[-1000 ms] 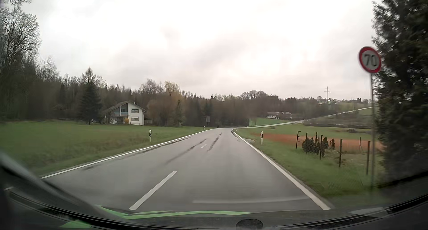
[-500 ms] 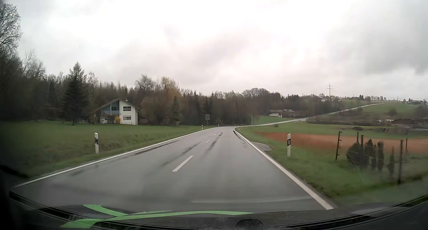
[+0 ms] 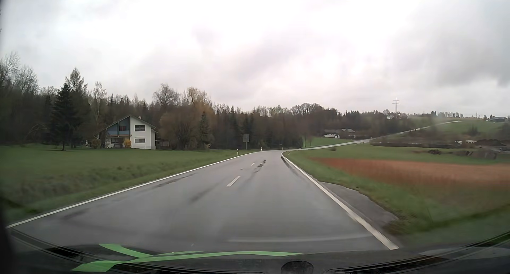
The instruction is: Follow the waypoints while adhering to traffic rules and regulations
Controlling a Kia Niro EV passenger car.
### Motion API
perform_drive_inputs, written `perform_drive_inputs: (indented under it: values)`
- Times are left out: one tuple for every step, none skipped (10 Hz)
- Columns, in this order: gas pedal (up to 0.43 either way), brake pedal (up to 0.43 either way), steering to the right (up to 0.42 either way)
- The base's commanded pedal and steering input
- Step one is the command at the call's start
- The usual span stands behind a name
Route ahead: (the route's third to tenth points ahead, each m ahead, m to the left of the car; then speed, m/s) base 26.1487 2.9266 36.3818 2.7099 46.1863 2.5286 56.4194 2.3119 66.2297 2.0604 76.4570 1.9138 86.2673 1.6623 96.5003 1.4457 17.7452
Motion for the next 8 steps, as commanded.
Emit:
perform_drive_inputs:
  values:
    - [0.087, 0.0, -0.005]
    - [0.11, 0.0, -0.004]
    - [0.118, 0.0, -0.004]
    - [0.118, 0.0, -0.005]
    - [0.11, 0.0, -0.007]
    - [0.098, 0.0, -0.007]
    - [0.067, 0.0, -0.006]
    - [0.067, 0.0, -0.005]
